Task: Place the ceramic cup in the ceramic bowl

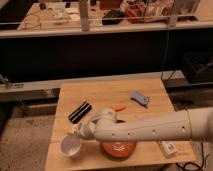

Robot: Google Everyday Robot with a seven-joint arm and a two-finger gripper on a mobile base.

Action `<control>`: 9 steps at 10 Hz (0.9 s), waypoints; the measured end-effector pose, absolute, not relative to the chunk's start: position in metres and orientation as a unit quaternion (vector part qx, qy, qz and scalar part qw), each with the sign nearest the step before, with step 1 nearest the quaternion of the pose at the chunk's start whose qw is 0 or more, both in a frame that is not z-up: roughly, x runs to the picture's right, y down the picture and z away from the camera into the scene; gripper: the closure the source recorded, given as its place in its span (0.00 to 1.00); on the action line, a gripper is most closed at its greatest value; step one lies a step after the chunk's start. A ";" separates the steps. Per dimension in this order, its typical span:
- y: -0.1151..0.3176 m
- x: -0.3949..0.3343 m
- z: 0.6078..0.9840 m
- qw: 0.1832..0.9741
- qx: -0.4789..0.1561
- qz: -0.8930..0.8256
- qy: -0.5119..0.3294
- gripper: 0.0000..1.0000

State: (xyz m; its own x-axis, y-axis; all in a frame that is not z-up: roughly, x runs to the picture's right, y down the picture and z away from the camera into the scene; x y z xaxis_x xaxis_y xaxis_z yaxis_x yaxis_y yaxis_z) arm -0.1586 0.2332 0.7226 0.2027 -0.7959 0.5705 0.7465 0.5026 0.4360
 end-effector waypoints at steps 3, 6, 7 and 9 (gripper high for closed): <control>0.238 -0.163 0.722 0.770 0.032 -0.499 -0.395 0.41; 0.226 -0.161 0.721 0.770 0.044 -0.491 -0.405 0.20; 0.222 -0.161 0.719 0.770 0.049 -0.489 -0.406 0.20; 0.217 -0.162 0.716 0.769 0.057 -0.488 -0.410 0.20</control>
State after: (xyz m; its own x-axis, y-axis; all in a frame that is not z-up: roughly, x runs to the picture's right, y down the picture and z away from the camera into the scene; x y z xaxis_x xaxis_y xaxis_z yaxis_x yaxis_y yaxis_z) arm -0.1624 0.2170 0.7156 0.1886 -0.7968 0.5741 0.7031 0.5177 0.4875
